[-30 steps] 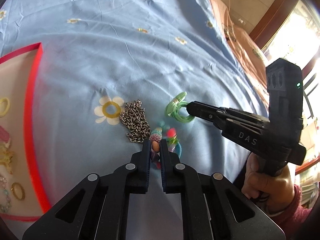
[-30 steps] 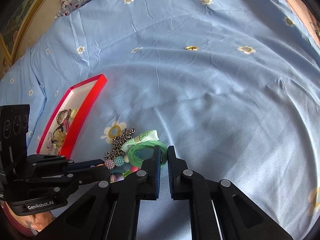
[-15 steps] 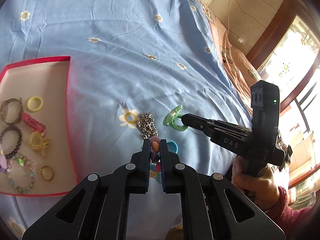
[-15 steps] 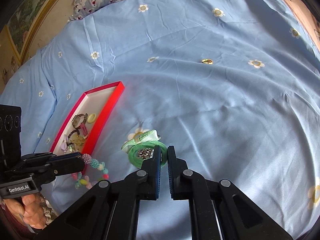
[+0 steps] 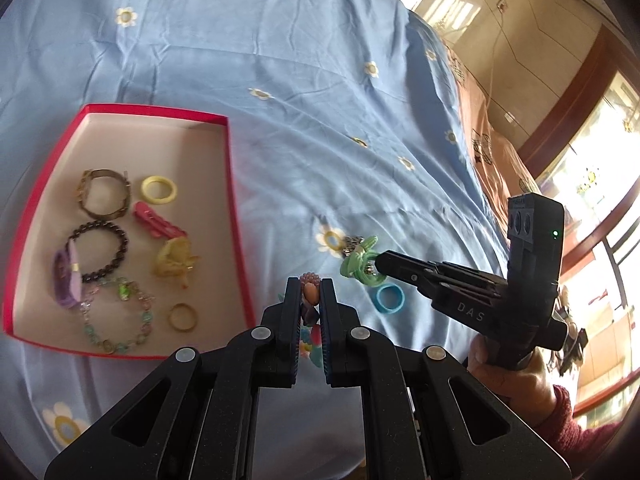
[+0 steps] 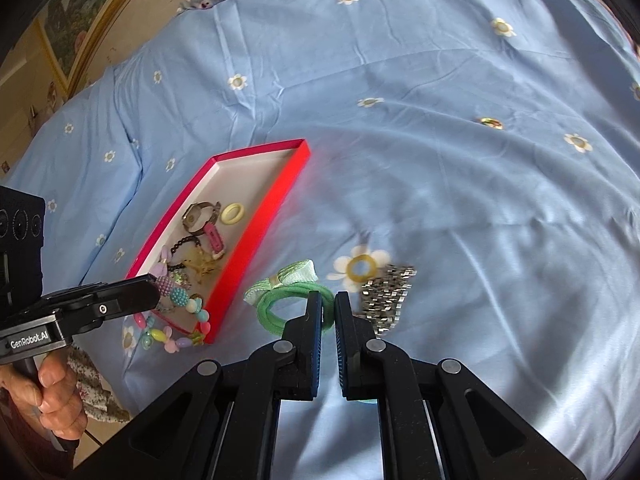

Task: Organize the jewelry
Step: 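Carry the bead bracelet and green hair tie with both tools into the box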

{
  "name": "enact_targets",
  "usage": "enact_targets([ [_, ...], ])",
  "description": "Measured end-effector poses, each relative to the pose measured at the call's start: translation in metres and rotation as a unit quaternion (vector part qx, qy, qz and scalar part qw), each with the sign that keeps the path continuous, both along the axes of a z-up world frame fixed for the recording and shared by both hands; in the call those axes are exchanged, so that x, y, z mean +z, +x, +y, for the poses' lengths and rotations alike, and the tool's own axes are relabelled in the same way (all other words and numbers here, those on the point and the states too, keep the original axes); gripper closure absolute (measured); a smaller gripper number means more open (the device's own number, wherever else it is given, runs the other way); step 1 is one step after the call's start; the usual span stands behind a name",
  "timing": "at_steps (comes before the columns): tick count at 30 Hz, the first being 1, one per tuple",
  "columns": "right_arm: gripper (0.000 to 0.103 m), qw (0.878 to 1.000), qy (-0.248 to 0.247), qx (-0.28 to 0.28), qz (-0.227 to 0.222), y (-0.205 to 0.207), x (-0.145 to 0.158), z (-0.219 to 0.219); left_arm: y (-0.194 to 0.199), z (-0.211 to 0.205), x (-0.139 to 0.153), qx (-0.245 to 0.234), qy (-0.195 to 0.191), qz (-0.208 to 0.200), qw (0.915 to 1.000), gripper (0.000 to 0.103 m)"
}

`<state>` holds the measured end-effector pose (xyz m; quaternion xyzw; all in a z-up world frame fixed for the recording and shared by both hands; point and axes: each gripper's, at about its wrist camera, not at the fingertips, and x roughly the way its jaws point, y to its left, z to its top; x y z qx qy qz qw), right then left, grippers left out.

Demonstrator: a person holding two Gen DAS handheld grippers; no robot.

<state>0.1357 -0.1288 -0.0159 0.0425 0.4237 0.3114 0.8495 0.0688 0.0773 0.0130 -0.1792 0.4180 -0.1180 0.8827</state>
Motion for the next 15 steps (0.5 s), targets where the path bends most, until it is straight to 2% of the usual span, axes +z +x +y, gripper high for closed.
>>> enact_targets([
  [15,0.097,0.998,-0.006,0.067,-0.008,-0.011,0.007,0.061,-0.026,0.066,0.006,0.078,-0.005,-0.014,0.9969,0.096],
])
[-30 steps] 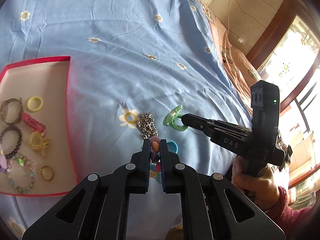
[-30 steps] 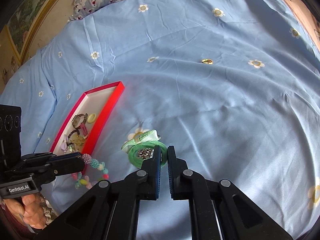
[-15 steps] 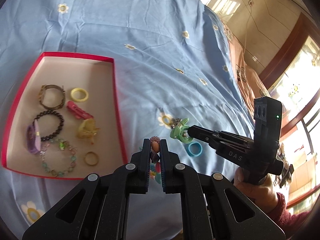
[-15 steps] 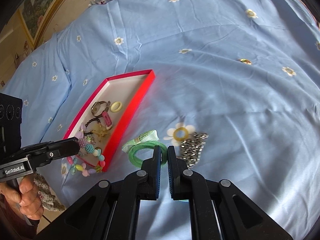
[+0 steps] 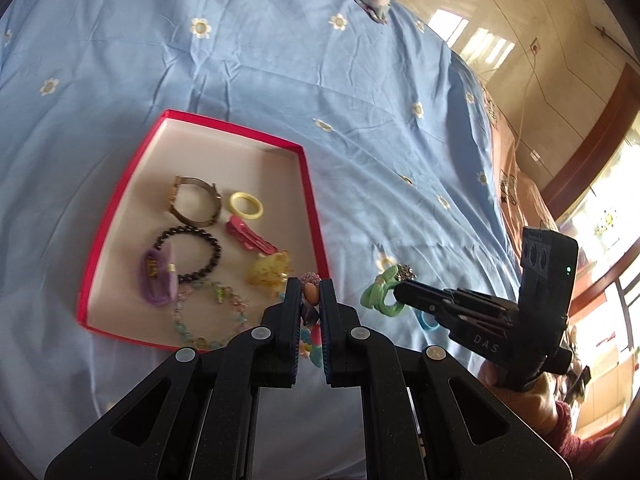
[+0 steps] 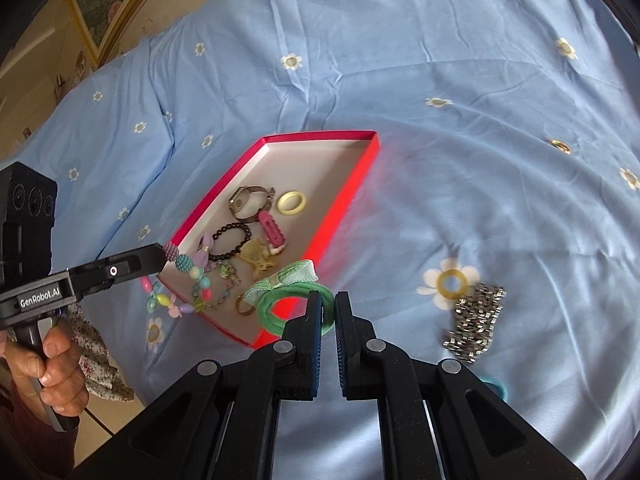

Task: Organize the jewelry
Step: 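Carry the bead bracelet and green hair tie with both tools into the box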

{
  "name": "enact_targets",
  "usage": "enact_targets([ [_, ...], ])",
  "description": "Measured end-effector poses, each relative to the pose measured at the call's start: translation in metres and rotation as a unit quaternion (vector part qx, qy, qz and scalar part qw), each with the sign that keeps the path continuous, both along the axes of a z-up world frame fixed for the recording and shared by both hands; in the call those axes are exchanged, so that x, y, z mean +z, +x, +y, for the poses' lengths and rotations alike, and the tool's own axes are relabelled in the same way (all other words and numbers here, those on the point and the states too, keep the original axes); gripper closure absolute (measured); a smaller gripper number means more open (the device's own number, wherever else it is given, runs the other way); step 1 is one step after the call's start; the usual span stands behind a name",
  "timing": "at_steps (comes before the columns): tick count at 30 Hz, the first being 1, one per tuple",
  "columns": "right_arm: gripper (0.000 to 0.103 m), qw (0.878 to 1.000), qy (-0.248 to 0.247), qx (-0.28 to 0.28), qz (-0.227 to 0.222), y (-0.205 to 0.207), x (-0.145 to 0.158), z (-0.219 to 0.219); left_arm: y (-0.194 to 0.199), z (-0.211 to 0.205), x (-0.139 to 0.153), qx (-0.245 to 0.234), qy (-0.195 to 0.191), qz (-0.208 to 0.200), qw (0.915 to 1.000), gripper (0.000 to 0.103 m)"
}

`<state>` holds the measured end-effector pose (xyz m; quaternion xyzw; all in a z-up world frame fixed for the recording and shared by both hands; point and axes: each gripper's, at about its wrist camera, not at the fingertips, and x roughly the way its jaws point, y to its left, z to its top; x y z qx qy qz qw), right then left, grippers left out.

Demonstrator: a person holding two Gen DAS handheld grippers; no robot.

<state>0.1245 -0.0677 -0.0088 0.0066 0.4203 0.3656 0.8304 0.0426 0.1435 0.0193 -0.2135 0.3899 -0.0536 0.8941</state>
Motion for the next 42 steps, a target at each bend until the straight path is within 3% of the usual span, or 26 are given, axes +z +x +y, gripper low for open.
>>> enact_targets([
  [18,0.097,0.998,-0.019,0.057,0.003,-0.007,-0.007,0.06,-0.01,0.042,-0.015,0.046,-0.012,0.01,0.9988,0.096],
  [42,0.095,0.993,-0.075,0.09,0.016,-0.004,-0.041,0.096,-0.005,0.077,-0.067,0.094,0.002,0.073,0.9928,0.096],
])
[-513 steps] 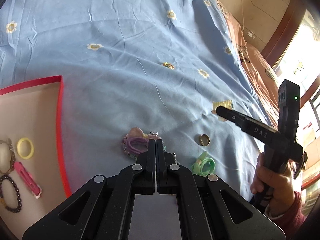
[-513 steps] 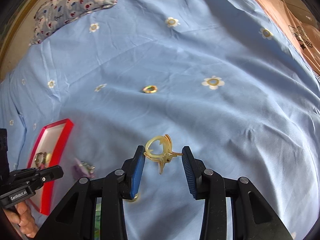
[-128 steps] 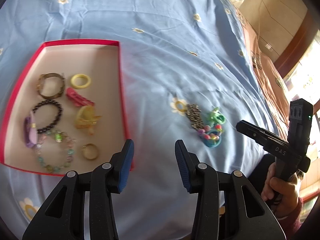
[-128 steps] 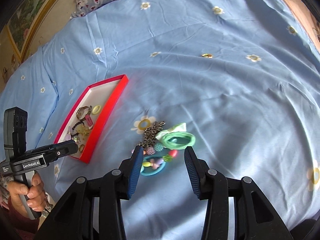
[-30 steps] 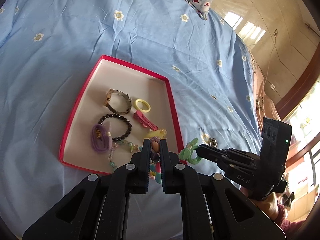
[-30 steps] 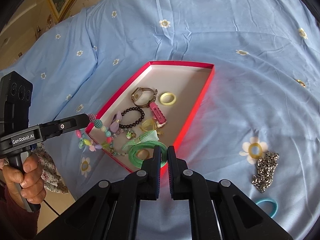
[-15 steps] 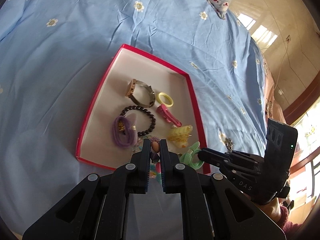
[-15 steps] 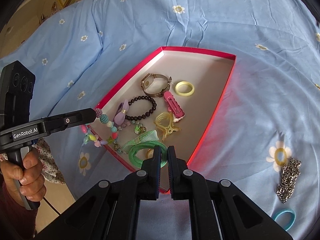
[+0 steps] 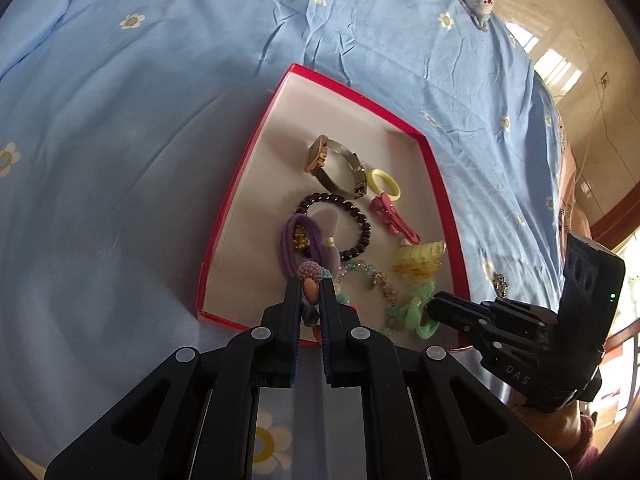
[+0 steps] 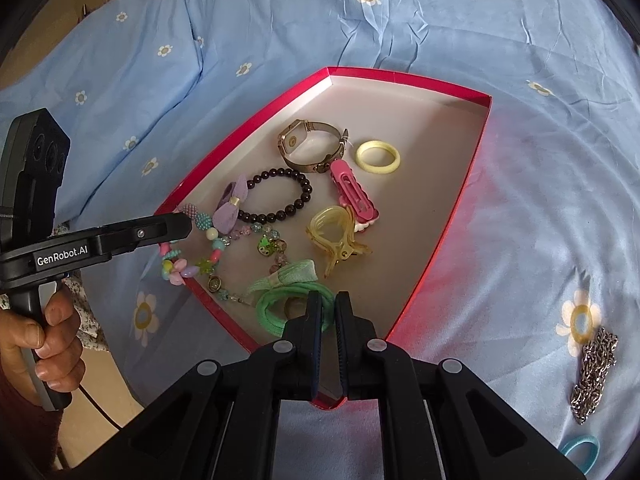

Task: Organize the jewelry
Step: 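Carry the bead bracelet and green hair tie with both tools into the box, then open both tools to release the bead bracelet and hair tie in the box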

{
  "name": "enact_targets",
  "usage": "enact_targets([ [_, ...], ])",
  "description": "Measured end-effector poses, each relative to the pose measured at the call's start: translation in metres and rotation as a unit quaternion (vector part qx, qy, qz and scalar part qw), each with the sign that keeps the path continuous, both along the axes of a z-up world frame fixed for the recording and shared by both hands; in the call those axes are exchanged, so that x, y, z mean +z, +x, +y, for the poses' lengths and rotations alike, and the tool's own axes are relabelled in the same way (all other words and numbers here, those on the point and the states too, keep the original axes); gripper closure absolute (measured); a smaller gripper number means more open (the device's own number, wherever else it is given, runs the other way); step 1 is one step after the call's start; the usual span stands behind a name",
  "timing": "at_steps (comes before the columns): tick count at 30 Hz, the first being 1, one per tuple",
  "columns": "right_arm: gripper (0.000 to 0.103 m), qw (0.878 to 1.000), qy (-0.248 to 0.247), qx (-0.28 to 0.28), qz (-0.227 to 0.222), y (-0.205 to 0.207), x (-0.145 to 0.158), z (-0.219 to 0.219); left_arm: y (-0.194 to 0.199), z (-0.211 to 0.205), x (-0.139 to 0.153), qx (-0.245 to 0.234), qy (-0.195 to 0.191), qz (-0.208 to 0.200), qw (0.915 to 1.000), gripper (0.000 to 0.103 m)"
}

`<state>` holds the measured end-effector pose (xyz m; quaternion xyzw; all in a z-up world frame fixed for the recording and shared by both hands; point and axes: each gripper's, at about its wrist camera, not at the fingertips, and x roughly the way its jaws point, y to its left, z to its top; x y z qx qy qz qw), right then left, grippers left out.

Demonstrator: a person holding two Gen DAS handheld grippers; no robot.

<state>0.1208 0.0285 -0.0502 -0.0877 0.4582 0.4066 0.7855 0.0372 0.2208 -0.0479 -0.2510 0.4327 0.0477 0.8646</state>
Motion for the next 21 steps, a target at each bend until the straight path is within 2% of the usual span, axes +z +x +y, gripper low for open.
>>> enact_targets([
  [14,0.09,1.0,0.009,-0.001,0.008,0.0021,0.0018,0.0007,0.006,0.0034,-0.0056,0.009,0.003,0.01,0.9999,0.095],
  [21,0.079,1.0,0.015,0.0,0.008,0.0009,0.0039,0.001,0.0057,0.003,-0.0052,0.008,0.003,0.009,0.9999,0.092],
])
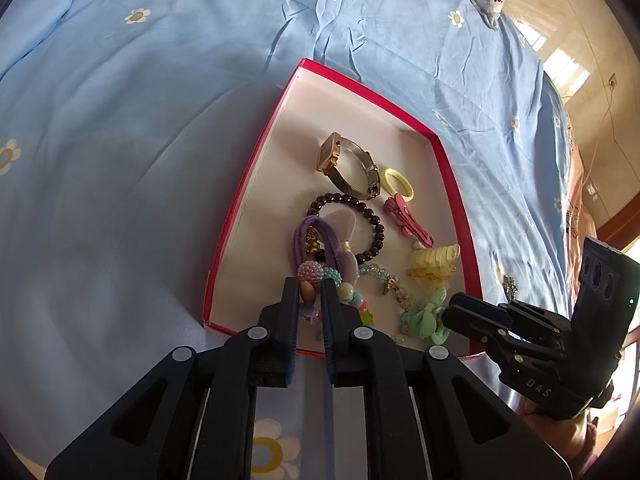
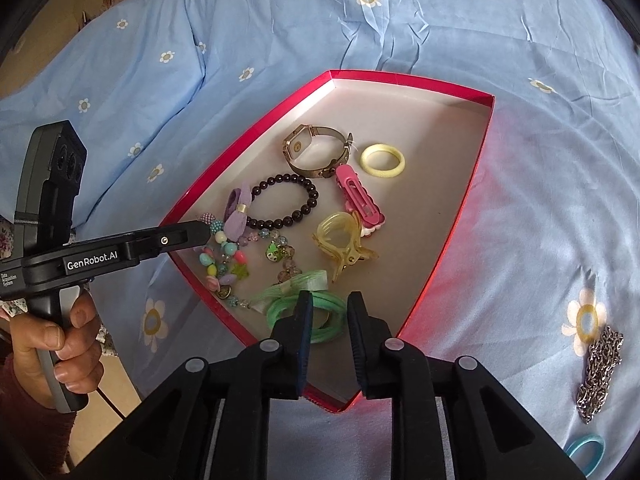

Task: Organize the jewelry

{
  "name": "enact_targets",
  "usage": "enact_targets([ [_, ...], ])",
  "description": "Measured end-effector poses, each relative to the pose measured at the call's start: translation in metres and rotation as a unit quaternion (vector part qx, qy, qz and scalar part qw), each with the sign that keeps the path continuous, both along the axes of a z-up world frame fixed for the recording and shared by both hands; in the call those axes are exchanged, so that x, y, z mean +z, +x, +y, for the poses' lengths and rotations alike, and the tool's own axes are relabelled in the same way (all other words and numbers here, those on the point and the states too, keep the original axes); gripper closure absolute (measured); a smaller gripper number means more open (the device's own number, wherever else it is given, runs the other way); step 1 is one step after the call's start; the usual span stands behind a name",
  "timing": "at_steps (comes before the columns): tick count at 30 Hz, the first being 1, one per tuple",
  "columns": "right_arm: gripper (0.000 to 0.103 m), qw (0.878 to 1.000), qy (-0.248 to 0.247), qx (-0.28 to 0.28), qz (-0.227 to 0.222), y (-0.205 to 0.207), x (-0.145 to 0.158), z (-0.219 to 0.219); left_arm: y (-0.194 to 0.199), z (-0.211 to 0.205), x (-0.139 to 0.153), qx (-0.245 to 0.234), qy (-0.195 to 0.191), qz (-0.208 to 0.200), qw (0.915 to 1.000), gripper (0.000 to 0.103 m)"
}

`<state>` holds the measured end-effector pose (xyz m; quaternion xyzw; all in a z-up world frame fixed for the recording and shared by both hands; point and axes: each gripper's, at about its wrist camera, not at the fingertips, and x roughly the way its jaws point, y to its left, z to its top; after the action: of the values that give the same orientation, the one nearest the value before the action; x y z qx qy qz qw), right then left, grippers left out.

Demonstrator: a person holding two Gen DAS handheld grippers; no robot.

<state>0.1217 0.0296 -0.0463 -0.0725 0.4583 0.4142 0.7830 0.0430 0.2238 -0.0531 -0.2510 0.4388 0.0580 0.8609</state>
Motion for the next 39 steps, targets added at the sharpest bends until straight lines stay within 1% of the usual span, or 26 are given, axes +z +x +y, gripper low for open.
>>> enact_targets([
  [4,0.076,1.0,0.004,-0.004,-0.002,-0.001,0.002,-0.001,-0.001,-0.004,0.002,-0.005,0.007,-0.001,1.0,0.085],
  [6,0.076,1.0,0.008,-0.009,-0.006,-0.002,0.005,-0.004,-0.002,-0.006,0.004,-0.007,0.012,-0.002,0.9999,0.079],
  [9,0.074,1.0,0.017,-0.018,-0.013,-0.002,0.011,-0.007,-0.004,-0.009,0.007,-0.008,0.016,-0.004,0.9998,0.073],
  [11,0.07,0.999,0.023,-0.025,-0.019,-0.003,0.014,-0.011,-0.004,-0.01,0.008,-0.008,0.017,-0.005,0.9998,0.07],
  [13,0.06,0.999,0.03,-0.031,-0.022,-0.003,0.017,-0.015,-0.006,-0.011,0.011,-0.009,0.018,-0.008,0.9998,0.065],
  [15,0.057,0.998,0.037,-0.037,-0.024,-0.001,0.02,-0.018,-0.008,-0.013,0.014,-0.009,0.022,-0.011,0.9997,0.056],
  [17,0.055,0.998,0.044,-0.043,-0.025,-0.002,0.022,-0.022,-0.009,-0.015,0.016,-0.008,0.027,-0.013,0.9995,0.052],
  [19,0.051,0.997,0.052,-0.048,-0.027,-0.002,0.023,-0.025,-0.012,-0.017,0.018,-0.007,0.032,-0.015,0.9993,0.05],
  [28,0.05,0.995,0.076,-0.063,-0.033,-0.011,0.029,-0.037,-0.023,-0.024,0.025,-0.002,0.039,-0.028,0.9988,0.045],
  [31,0.049,0.994,0.08,-0.066,-0.031,-0.014,0.028,-0.04,-0.028,-0.026,0.025,0.004,0.043,-0.027,0.9987,0.035],
  [32,0.048,0.994,0.081,-0.067,-0.03,-0.015,0.028,-0.041,-0.029,-0.026,0.025,0.007,0.045,-0.027,0.9986,0.03],
  [33,0.044,0.994,0.082,-0.067,-0.028,-0.016,0.027,-0.042,-0.032,-0.027,0.024,0.01,0.047,-0.027,0.9985,0.025],
  [34,0.039,0.994,0.084,-0.066,-0.027,-0.018,0.026,-0.042,-0.035,-0.027,0.023,0.013,0.048,-0.027,0.9984,0.024],
  [35,0.037,0.994,0.085,-0.066,-0.026,-0.019,0.025,-0.043,-0.037,-0.028,0.023,0.015,0.048,-0.026,0.9984,0.021],
  [39,0.029,0.994,0.087,-0.065,-0.016,-0.026,0.02,-0.047,-0.047,-0.029,0.02,0.024,0.049,-0.025,0.9982,0.018],
])
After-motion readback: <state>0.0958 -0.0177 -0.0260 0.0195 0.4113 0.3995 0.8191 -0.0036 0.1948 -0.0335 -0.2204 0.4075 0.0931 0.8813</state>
